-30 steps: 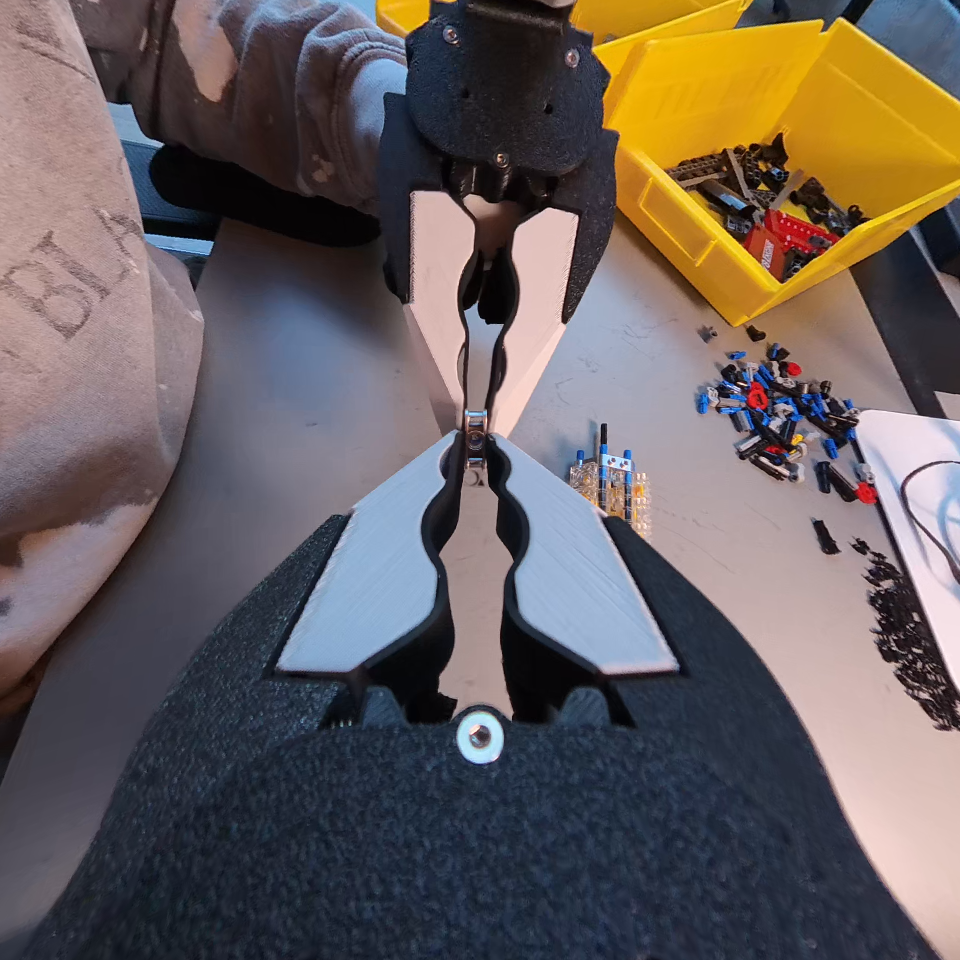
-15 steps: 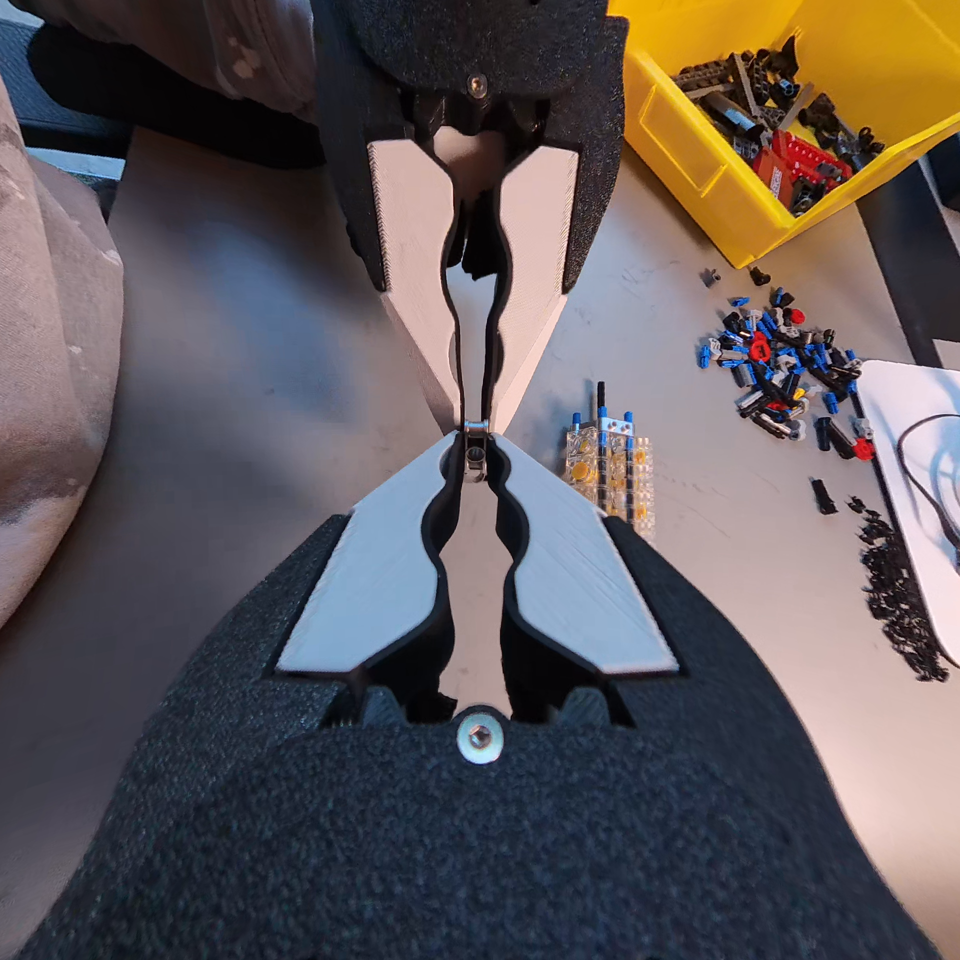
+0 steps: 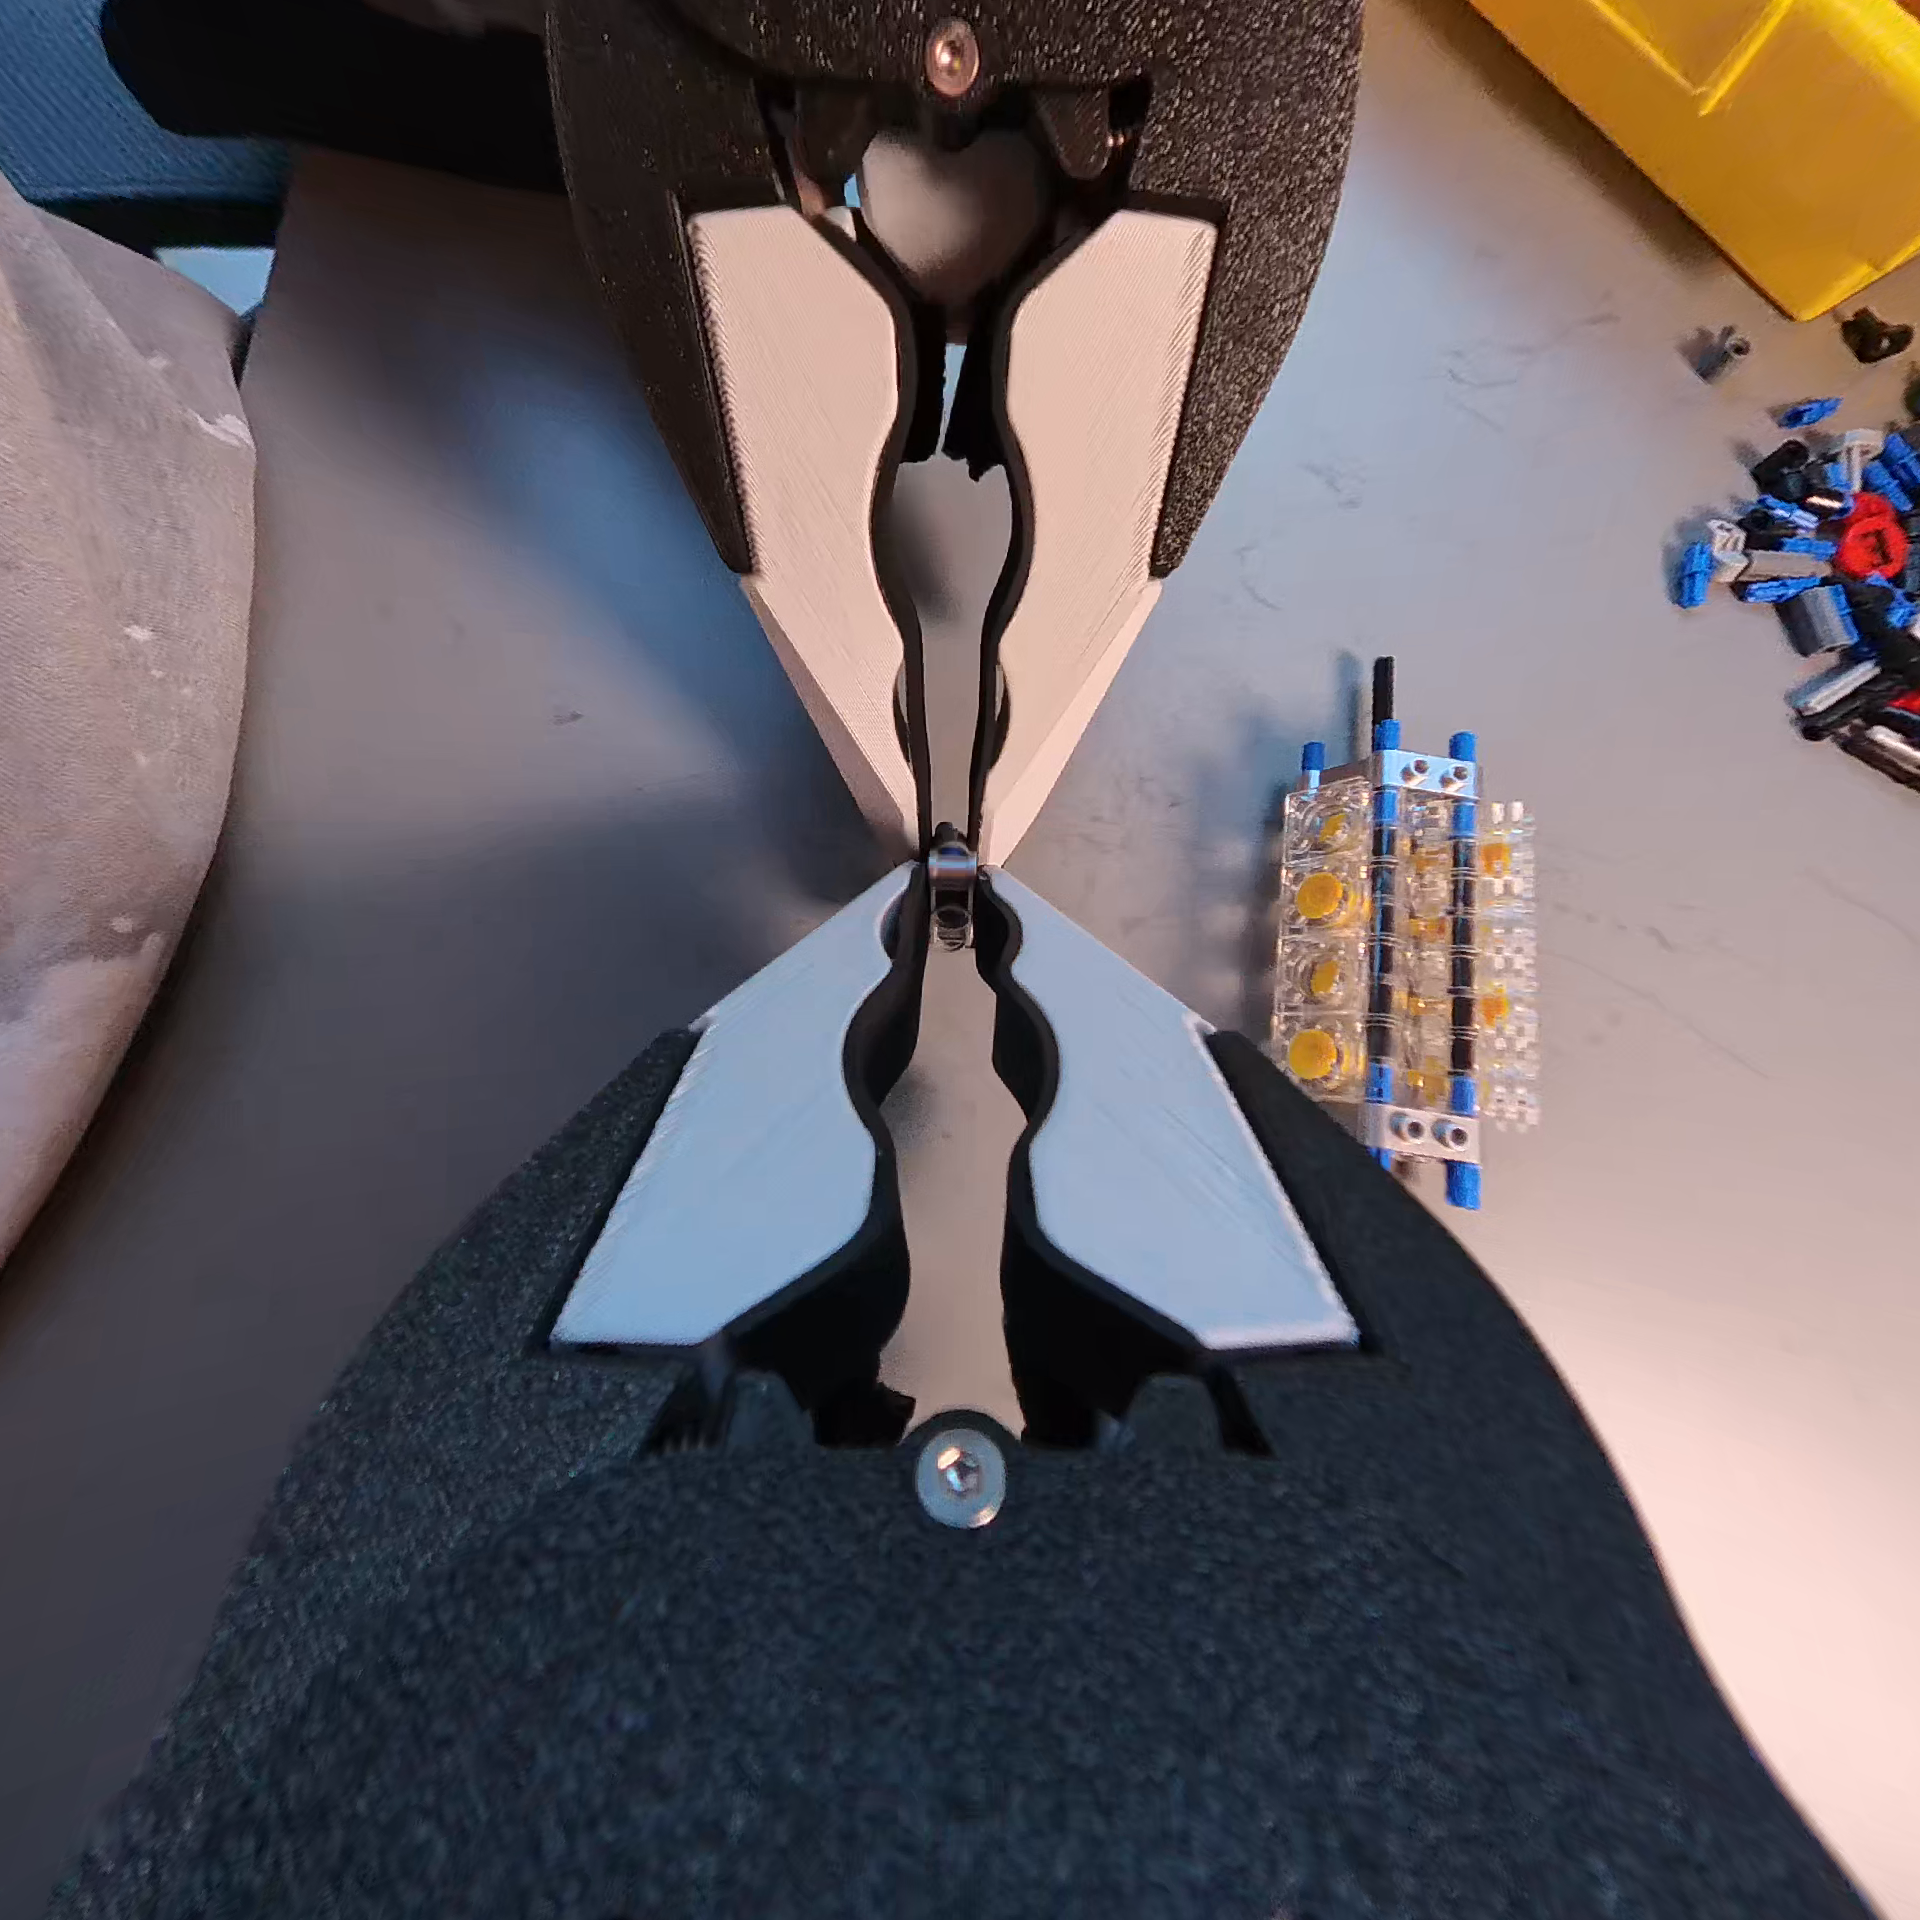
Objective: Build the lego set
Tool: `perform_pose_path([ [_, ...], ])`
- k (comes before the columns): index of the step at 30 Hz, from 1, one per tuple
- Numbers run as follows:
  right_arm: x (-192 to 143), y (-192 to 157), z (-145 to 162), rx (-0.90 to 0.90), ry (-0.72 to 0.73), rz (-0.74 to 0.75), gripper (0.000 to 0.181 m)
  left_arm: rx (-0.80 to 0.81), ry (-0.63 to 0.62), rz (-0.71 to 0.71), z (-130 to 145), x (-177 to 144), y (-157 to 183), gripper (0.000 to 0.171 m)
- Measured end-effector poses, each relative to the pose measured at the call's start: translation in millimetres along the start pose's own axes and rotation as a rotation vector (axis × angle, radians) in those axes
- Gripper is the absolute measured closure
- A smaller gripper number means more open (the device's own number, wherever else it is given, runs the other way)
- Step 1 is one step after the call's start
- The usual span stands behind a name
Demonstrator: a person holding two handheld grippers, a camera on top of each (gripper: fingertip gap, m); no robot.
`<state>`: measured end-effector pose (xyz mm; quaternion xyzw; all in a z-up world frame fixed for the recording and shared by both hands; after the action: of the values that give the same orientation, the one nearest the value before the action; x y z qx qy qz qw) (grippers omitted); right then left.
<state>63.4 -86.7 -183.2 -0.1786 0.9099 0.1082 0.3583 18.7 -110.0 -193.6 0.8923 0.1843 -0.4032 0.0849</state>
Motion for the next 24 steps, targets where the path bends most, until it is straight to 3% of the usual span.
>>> perform_pose_path([
  [6, 2.1, -1.5, 4.2, 0.050, 0.089, -0.039, 0.176, 0.016, -0.031, 0.006, 1.9, 0.5, 2.9, 0.166],
  [16, -5.3, 1.3, 7.7, 0.042, 0.071, -0.008, 0.175, -0.011, -0.060, 0.031, 10.4, 3.6, 2.8, 0.166],
  [21, -7.5, -0.3, 14.4, 0.028, 0.010, -0.007, 0.175, -0.064, -0.003, 0.065, 12.1, 6.2, -0.7, 0.165],
  [24, -4.8, -0.1, 27.8, -0.041, -0.131, 0.038, 0.176, -0.081, 0.023, 0.098, 12.9, 5.8, -0.7, 0.161],
])
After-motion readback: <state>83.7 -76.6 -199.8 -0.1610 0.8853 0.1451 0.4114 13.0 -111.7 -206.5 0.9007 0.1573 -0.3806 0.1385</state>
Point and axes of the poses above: each gripper's, where its closed fingertips meet, x out along the fingers, z out of its underside, y = z × x across the jaws, the point moved 4 cm from there along -x, back along the fingers, and after that the axes turned 2 degrees about z, right-handed, at the moved point
